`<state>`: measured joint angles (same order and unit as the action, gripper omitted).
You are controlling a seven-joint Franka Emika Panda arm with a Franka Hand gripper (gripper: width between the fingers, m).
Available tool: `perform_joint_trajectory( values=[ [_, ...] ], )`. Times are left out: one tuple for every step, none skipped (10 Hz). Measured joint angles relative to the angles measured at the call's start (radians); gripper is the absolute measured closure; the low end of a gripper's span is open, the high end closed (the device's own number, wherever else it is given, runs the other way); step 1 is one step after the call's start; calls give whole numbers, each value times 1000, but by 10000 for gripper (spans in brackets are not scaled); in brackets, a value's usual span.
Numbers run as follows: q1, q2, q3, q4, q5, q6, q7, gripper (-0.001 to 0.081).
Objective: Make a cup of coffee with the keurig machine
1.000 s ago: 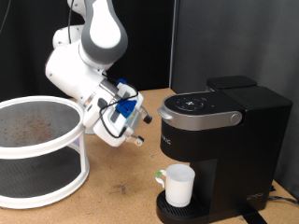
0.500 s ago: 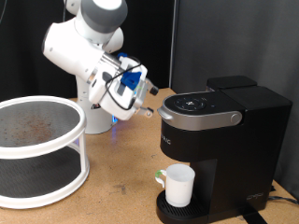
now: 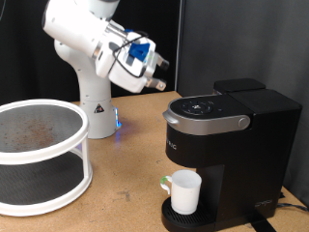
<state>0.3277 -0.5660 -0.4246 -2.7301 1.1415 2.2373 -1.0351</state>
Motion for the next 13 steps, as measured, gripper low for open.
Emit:
perform_joint_trajectory(
  values=[
    [-2, -29, 12, 8, -17, 0, 39, -1],
    [-6, -55, 26, 18, -31, 0, 77, -1],
    [-6, -81, 36, 29, -33, 0, 110, -1],
    [-6, -107, 38, 27, -33, 0, 130, -1],
    [-6, -105, 38, 25, -34, 0, 129, -1],
    [-1, -105, 47, 27, -5, 37, 112, -1],
    [11, -104, 71, 40, 18, 88, 103, -1],
    [22, -101, 105, 62, 21, 143, 101, -1],
    [23, -92, 145, 83, -17, 191, 111, -1],
    [9, -75, 190, 107, -118, 210, 171, -1],
    [-25, -50, 241, 142, -277, 185, 283, -1],
    [-68, -20, 292, 189, -436, 126, 408, -1],
    [-95, 18, 322, 251, -557, 12, 500, -1]
  ],
)
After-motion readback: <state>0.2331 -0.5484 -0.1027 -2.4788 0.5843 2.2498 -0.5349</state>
